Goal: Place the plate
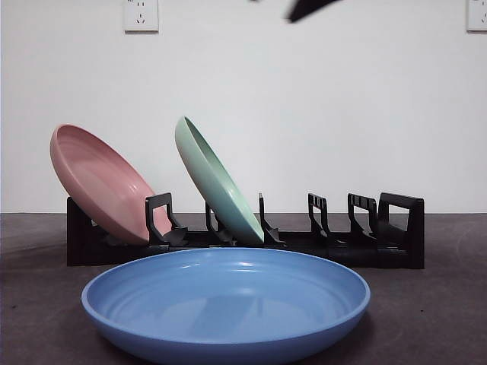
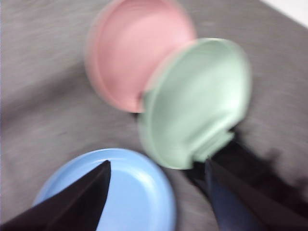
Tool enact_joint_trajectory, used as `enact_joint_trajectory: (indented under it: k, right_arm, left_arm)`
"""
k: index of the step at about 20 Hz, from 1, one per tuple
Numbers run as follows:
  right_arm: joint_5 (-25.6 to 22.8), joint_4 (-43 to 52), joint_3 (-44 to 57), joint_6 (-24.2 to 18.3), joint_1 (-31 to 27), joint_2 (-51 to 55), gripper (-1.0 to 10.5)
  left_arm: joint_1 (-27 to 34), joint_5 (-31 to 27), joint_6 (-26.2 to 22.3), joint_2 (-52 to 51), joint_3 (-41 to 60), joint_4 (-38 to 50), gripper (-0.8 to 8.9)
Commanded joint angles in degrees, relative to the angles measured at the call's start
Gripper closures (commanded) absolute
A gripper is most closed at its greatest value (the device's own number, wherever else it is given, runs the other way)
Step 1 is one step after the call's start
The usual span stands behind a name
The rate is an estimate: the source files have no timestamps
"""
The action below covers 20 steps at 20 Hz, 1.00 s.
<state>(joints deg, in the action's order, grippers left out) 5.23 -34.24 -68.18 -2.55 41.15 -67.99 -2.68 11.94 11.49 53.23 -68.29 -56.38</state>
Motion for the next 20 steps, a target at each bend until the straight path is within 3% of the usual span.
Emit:
enact_joint_trajectory:
  k: [1, 4, 7, 15, 20]
  right_arm:
    - [3.41, -1.07, -0.5, 0.55, -8.0, 0.55, 6.4]
    - [7.04, -3.43, -0.5, 2.19, -15.74, 1.55, 6.4]
    - [7.02, -4.24, -0.5, 2.19, -18.58, 2.51, 6.4]
    - [6.95, -5.11, -0.5, 2.14, -19.17, 2.64, 6.4]
    - [6.88, -5.11, -0.5, 2.16, -19.17, 2.64, 6.4]
  left_arm:
    - [-0.09, 0.11, 2.19, 1.25, -1.53, 3.76, 5.33]
    - [-0.66, 0.11, 2.78, 5.25, -1.88, 6.67, 5.33]
    - [-1.88, -0.15, 2.05, 12.44, -4.9, 6.64, 5.33]
    - [-5.66, -9.99, -2.29, 32.46, -19.39, 0.35, 5.33]
    - [-7.8, -10.78, -3.15, 38.14, -21.29, 2.51, 5.34]
